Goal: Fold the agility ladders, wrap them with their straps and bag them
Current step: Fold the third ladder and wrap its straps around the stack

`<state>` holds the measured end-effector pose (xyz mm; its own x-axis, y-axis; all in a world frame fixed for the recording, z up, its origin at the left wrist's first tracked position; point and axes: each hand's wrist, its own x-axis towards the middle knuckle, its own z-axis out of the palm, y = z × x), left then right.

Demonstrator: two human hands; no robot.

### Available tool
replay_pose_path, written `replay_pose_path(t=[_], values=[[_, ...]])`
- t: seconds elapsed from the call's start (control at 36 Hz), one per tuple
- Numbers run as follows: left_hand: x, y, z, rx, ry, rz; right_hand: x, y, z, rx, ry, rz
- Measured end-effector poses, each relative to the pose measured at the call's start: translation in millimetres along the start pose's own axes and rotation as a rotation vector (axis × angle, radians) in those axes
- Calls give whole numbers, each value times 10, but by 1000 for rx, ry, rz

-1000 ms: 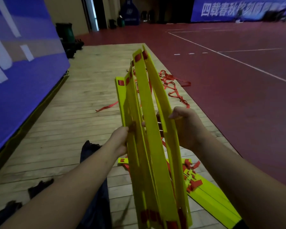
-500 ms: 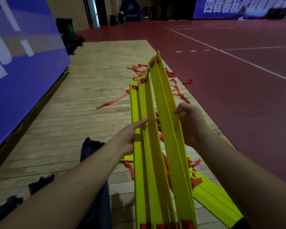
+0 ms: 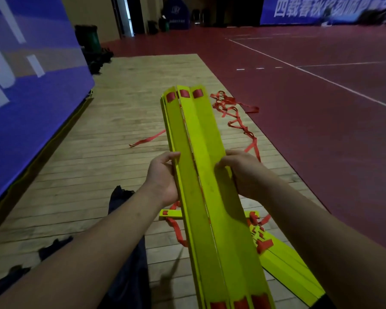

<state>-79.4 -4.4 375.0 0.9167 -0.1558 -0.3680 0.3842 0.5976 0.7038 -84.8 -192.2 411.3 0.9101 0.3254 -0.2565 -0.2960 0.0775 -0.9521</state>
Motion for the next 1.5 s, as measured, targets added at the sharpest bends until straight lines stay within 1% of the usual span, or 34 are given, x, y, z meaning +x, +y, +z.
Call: replay_pose_path(t=[0.08,0.22,0.33,0.36,0.44,0.58,0.67,0.81,0.92,0.97,1.03,1.08,1.11,1.17,1.22,1.28,1.39,1.42,1.5], values=[[-28,-19,36,75,35,-8,9,27,25,-36,-15,-9],[-58,-39,73,124,71,41,19,62,100,-118,69,-70],[-106,-19,144,111,10,80,-45,133,164,-293,-6,-165],[-116,-15,155,115,-1,85,-41,154,169,-312,-33,-167],[-141,-10,175,144,12,106,-13,192,198,-365,-43,-187],[-180,3,203,165,35,126,-20,169,266,-414,21,-191],[-182,-14,216,157,39,114,-2,219,312,-518,44,-171],[-168,-61,236,92,46,122,55,342,415,-756,147,-277],[-151,-48,206,45,63,141,67,408,494,-899,178,-345],[-147,-33,183,28,81,136,47,404,523,-873,194,-360],[-148,-13,159,23,85,138,15,340,559,-676,210,-340],[-155,7,144,40,65,137,8,279,546,-454,247,-240],[-155,14,147,51,53,133,4,259,517,-385,252,-183],[-169,32,146,59,51,130,14,258,457,-340,221,-113],[-176,34,144,71,39,117,7,272,417,-353,159,-67],[-179,23,127,84,25,107,16,273,396,-398,143,-49],[-202,16,120,116,4,109,26,231,384,-369,147,-108],[-211,20,125,126,-4,110,36,233,387,-404,151,-138],[-232,15,153,157,-17,107,46,270,434,-612,149,-250]])
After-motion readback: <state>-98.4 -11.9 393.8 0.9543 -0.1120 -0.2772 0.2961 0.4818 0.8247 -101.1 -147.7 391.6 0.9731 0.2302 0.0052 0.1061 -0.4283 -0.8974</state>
